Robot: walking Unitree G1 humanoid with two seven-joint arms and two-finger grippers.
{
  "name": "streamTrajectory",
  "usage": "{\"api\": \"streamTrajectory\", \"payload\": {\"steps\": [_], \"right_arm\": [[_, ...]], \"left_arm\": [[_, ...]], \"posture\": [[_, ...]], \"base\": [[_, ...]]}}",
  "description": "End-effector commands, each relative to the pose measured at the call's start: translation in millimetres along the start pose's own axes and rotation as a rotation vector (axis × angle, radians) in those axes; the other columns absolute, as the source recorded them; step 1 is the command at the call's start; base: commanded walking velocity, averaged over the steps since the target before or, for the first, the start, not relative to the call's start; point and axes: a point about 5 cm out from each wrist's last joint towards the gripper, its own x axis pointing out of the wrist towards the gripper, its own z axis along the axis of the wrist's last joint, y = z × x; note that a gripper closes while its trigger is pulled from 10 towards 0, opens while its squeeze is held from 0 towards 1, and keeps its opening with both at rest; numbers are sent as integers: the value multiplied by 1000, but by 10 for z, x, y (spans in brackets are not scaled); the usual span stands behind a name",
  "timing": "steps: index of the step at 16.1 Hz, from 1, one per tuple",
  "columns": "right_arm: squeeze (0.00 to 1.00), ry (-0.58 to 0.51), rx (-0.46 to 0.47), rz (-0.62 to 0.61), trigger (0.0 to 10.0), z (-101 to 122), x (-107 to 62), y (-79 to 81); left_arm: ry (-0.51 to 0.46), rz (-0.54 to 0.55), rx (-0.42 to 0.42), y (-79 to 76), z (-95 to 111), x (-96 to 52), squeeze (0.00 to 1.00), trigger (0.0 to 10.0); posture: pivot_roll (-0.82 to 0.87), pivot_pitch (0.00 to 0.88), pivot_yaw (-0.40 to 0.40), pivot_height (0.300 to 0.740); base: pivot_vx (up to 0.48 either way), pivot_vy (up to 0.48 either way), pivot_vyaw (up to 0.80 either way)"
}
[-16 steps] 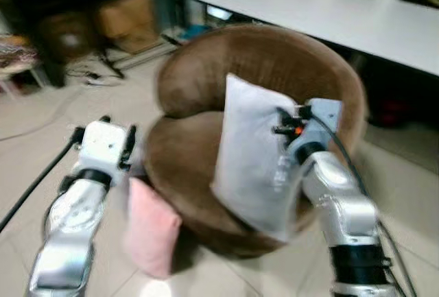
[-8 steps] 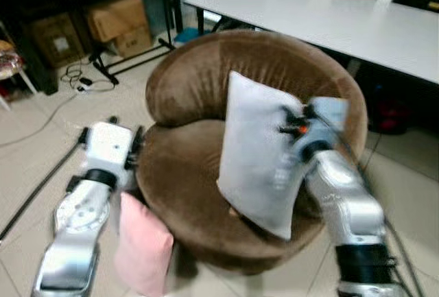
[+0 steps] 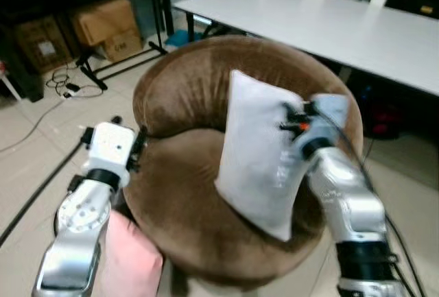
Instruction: Move the pillow to the sofa from floor
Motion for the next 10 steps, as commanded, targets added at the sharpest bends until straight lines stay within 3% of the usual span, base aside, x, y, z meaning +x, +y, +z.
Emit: {"api": "streamTrajectory", "payload": {"steps": [1,7,10], "right_arm": [[0,-66,4,50,10000,133,23,138],[0,-66,-10,70,10000,159,41,163],[0,-12,-41,164,10000,223,126,343]], "left_arm": [[3,15,17,60,-10,-7,0,10000],[10,10,30,49,-32,-11,0,10000],[21,-112,61,19,-59,-50,0,10000]], "posture": [[-23,0,-4,740],[-21,0,-10,740],[-17,0,-13,740]], "base": [[341,0,0],[324,0,0],[0,0,0]]}}
